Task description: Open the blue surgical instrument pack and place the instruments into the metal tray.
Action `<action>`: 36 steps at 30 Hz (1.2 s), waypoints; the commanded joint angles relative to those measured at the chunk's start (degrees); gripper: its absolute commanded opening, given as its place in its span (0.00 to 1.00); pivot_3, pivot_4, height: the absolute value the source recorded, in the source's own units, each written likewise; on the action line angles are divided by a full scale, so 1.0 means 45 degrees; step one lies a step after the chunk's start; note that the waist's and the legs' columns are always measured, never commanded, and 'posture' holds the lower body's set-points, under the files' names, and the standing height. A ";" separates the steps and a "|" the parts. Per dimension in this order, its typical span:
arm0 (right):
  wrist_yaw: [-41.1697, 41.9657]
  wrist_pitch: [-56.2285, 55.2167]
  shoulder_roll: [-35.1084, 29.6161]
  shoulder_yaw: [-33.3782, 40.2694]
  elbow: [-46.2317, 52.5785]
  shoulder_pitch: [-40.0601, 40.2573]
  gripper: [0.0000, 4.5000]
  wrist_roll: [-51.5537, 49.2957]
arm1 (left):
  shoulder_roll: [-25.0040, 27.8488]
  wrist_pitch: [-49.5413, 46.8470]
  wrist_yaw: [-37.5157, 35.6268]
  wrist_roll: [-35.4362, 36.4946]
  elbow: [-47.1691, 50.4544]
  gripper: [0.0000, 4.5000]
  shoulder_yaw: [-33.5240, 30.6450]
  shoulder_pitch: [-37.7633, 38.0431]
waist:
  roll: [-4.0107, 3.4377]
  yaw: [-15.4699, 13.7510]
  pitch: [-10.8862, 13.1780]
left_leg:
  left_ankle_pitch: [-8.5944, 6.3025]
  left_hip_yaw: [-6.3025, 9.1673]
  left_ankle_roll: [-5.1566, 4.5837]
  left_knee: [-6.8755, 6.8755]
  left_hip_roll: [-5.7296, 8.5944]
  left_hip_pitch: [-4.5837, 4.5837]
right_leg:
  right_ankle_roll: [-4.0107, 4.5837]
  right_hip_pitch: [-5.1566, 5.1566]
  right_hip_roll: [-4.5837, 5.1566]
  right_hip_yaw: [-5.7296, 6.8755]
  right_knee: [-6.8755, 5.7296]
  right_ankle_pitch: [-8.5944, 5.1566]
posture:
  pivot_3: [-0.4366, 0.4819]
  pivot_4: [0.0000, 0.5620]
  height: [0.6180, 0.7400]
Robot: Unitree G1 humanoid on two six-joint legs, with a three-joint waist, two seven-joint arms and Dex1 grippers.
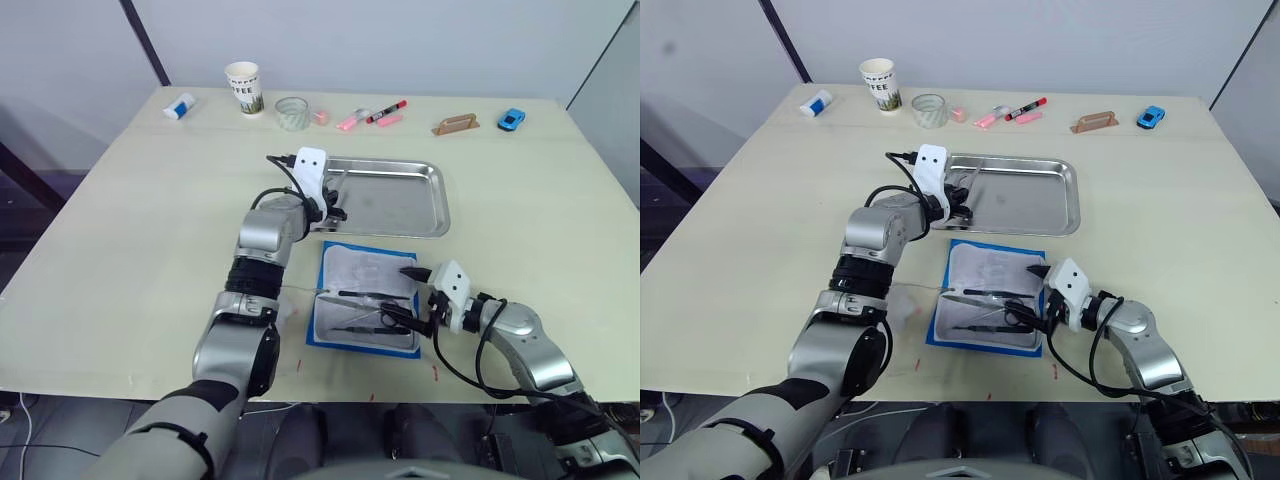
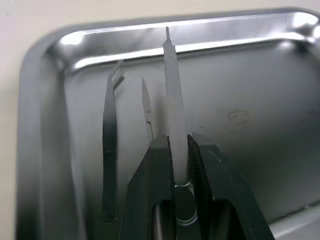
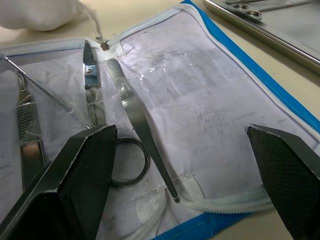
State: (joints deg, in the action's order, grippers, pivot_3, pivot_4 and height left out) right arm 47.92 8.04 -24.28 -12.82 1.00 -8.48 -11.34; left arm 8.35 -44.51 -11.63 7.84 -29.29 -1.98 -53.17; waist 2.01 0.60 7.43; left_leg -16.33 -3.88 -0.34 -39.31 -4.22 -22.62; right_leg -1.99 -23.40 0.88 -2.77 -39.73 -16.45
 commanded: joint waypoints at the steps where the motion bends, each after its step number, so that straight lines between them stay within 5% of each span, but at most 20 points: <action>1: 0.0037 0.0382 -0.0306 -0.0540 -0.1217 0.0512 1.00 0.0771 | -0.0412 0.0448 0.0464 -0.0090 -0.0458 0.01 -0.0141 -0.0632 | 0.0000 0.0002 0.0000 | 0.0000 0.0000 0.0000 0.0000 0.0000 0.0000 | 0.0000 0.0000 0.0000 0.0000 0.0000 0.0000 | 0.48 0.27 0.82; 13: -0.0089 0.0331 -0.0351 -0.0503 -0.1158 0.0577 1.00 0.0795 | -0.1005 0.0276 0.1009 -0.0062 -0.0432 0.01 -0.0207 -0.0394 | 0.0000 0.0004 0.0000 | 0.0002 -0.0001 0.0003 0.0000 0.0002 -0.0001 | 0.0000 0.0000 0.0001 -0.0002 0.0000 0.0000 | 0.48 0.27 0.82; 20: -0.0126 0.0330 -0.0321 -0.0519 -0.1187 0.0565 1.00 0.0787 | -0.0977 0.0137 0.1062 -0.0067 -0.0106 0.68 -0.0129 -0.0248 | -0.0001 0.0004 0.0000 | 0.0002 -0.0001 0.0004 0.0000 0.0002 -0.0001 | 0.0000 0.0000 0.0001 -0.0001 -0.0001 0.0000 | 0.48 0.27 0.82; 28: -0.0160 0.0309 -0.0304 -0.0503 -0.1249 0.0521 1.00 0.0788 | -0.0483 -0.0337 -0.0186 0.0270 0.1968 0.68 0.0249 0.0119 | -0.0002 0.0006 0.0001 | 0.0021 -0.0001 0.0037 0.0001 0.0001 -0.0001 | 0.0000 0.0000 0.0002 -0.0002 -0.0001 0.0000 | 0.48 0.27 0.82; 36: -0.0295 0.0376 -0.0194 -0.0543 -0.1381 0.0414 1.00 0.0788 | 0.2423 0.2846 -0.6602 0.0805 0.4335 0.68 0.2221 0.2244 | -0.0011 0.0029 0.0000 | 0.0035 -0.0010 0.0062 0.0008 -0.0001 0.0011 | 0.0001 0.0000 0.0001 -0.0008 -0.0005 0.0000 | 0.48 0.27 0.82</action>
State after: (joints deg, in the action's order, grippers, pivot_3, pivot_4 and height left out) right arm 47.33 7.23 -24.22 -13.29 0.33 -8.88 -11.35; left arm 17.49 -36.41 -34.05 10.40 -13.47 5.89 -43.65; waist 1.97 0.73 7.43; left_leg -16.17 -3.93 -0.07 -39.28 -4.23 -22.56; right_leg -1.98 -23.39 0.88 -2.80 -39.76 -16.45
